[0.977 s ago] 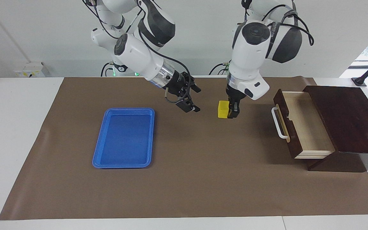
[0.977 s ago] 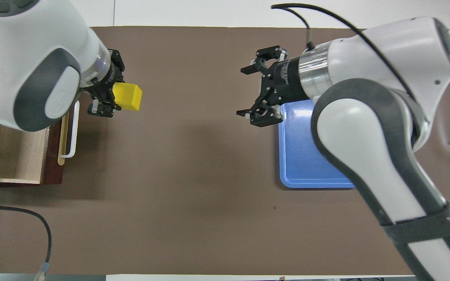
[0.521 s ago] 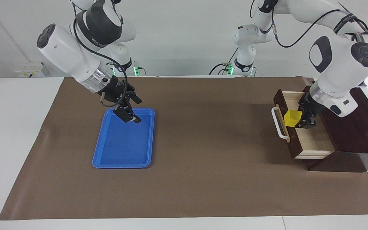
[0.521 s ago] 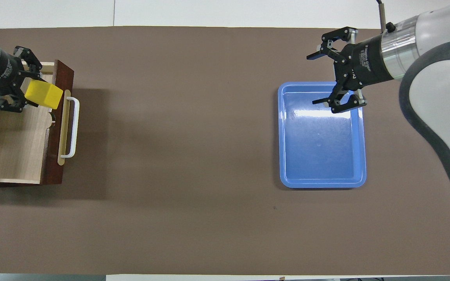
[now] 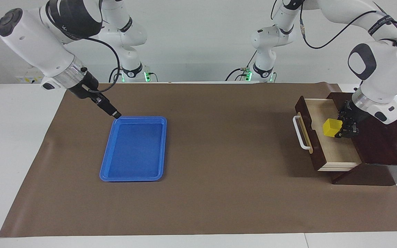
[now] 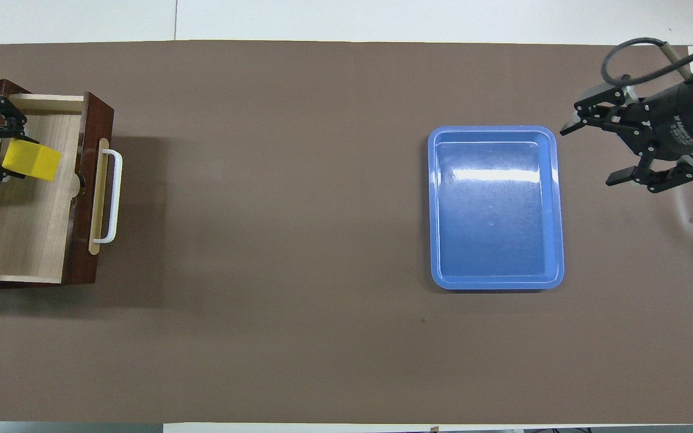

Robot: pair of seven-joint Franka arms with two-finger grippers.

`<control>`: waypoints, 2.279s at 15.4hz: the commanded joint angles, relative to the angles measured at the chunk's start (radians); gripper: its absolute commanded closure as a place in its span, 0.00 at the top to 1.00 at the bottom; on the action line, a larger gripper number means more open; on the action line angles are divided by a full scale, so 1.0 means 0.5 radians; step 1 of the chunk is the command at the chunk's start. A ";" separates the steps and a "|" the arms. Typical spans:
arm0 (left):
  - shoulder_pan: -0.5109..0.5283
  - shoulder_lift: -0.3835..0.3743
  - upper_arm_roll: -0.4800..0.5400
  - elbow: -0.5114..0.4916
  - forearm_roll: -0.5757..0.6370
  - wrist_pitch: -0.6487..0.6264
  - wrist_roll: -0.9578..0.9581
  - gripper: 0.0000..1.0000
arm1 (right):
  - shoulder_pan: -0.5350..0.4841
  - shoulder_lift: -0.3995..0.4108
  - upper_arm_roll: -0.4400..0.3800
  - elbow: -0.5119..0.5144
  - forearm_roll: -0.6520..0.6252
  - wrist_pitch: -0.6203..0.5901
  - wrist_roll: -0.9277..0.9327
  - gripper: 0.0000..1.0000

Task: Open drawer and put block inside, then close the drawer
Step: 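Lower the block into the drawer with the left gripper while the right gripper retracts, then open the left gripper to release the block inside the drawer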

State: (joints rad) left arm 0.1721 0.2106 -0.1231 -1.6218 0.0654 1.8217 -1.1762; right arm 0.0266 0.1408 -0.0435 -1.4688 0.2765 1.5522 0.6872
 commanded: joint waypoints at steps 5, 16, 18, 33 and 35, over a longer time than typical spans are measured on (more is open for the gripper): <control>0.088 -0.212 -0.021 -0.419 0.007 0.250 -0.181 0.00 | -0.035 -0.137 0.016 -0.038 -0.470 -0.049 -1.171 1.00; 0.070 -0.259 -0.027 -0.597 0.001 0.403 -0.304 0.00 | -0.151 -0.490 0.056 -0.311 -0.605 -0.270 -1.666 1.00; 0.070 -0.268 -0.027 -0.653 -0.002 0.464 -0.311 0.00 | -0.158 -0.463 0.056 -0.321 -0.605 -0.251 -1.596 1.00; 0.042 -0.305 -0.027 -0.723 -0.002 0.489 -0.323 0.23 | -0.161 -0.337 0.075 -0.226 -0.608 -0.122 -1.470 1.00; 0.042 -0.305 -0.027 -0.723 -0.002 0.489 -0.320 0.31 | -0.151 -0.343 0.075 -0.232 -0.611 -0.122 -1.463 1.00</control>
State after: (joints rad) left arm 0.2024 0.0926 -0.1449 -1.9439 0.0650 2.0454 -1.3233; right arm -0.0383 -0.0296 -0.0241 -1.5921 -0.0102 1.4964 -0.0637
